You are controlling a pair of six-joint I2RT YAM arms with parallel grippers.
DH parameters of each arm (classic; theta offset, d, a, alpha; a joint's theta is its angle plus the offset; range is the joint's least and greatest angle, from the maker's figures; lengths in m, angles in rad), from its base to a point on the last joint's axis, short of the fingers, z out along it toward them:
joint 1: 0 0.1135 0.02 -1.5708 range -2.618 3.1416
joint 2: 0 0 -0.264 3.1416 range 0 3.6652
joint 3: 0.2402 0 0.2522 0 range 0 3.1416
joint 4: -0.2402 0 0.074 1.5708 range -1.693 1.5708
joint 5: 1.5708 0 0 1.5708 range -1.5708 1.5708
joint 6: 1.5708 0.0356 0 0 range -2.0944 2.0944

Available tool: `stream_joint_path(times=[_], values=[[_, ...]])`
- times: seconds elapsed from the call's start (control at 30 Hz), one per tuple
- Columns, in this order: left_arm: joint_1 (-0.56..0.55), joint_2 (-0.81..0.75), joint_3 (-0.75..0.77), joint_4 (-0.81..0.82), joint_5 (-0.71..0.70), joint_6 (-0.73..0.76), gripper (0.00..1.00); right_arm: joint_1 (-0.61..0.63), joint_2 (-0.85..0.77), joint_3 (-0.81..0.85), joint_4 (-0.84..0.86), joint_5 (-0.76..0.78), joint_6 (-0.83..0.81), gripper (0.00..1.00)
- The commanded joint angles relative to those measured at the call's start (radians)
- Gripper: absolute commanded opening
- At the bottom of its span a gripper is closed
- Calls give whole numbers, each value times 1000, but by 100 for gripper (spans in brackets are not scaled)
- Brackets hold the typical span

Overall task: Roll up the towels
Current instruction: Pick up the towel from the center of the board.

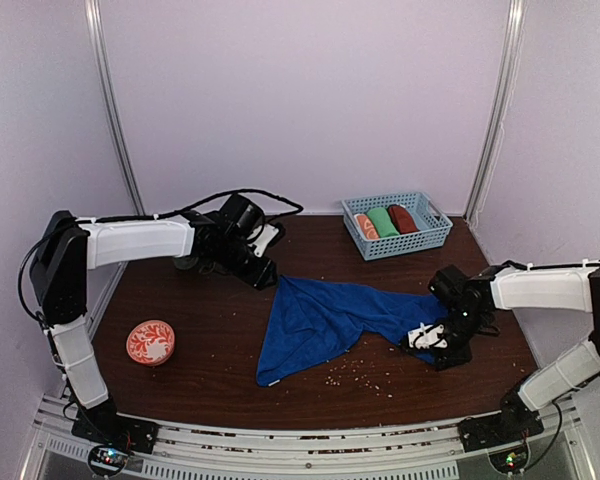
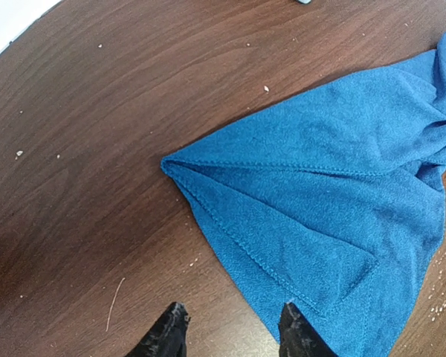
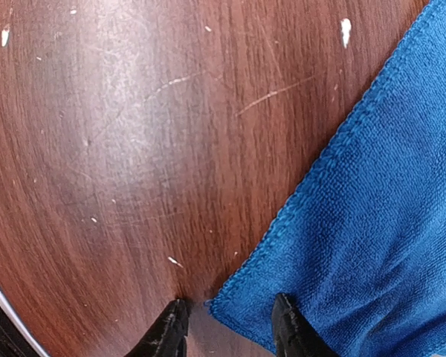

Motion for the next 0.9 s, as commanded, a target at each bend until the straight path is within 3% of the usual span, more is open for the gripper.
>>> stream_joint_path(times=[0.0, 0.13, 0.23, 0.37, 0.5, 0.7, 0.87], values=[[8, 17, 30, 7, 30, 15, 43, 7, 54, -23, 52, 45, 20, 37], [8, 29, 39, 6, 41, 16, 43, 6, 104, -3, 87, 82, 71, 10], [8, 35, 43, 8, 59, 21, 43, 0, 101, 52, 67, 95, 116, 0], [4, 40, 34, 36, 220, 48, 44, -26, 48, 179, 4, 26, 173, 0], [-34, 4, -26, 127, 274, 43, 47, -79, 33, 261, 23, -36, 289, 0], [-91, 69, 10, 104, 242, 43, 47, -136, 52, 298, 101, -17, 431, 0], [-91, 152, 76, -15, 145, -84, 40, -147, 65, 321, 90, -41, 440, 0]])
